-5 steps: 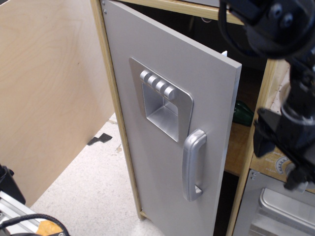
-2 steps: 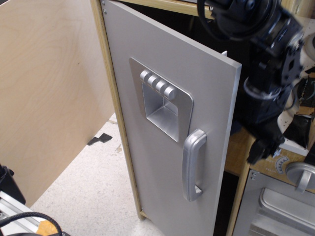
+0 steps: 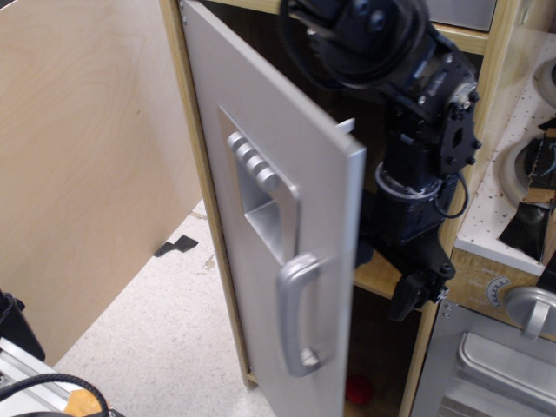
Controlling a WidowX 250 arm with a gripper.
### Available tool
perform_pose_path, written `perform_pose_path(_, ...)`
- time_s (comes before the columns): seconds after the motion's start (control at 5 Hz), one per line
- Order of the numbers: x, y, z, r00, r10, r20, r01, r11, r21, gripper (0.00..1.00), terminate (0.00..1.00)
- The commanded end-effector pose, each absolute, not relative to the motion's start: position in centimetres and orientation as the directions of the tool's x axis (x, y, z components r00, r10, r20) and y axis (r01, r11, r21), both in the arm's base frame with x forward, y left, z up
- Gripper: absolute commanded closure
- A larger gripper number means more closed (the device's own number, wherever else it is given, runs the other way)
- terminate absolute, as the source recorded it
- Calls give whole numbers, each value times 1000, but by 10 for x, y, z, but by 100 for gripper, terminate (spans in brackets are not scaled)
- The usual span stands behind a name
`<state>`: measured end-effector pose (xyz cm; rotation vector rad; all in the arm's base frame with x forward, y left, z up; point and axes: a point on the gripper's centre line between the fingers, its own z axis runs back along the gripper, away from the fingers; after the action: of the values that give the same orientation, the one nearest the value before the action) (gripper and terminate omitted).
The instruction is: Open fridge
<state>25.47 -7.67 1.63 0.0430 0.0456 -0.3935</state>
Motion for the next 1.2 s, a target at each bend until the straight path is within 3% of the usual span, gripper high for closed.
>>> perform_pose_path(0.0,221,-53,31,955,-295,-7,295,954,45,0,0)
perform_pose_path(0.6,213,25,21,977,-211,44,207,976,69,0,0)
perform_pose_path(1.0,217,28,26,982,-183,52,178,981,81,0,0)
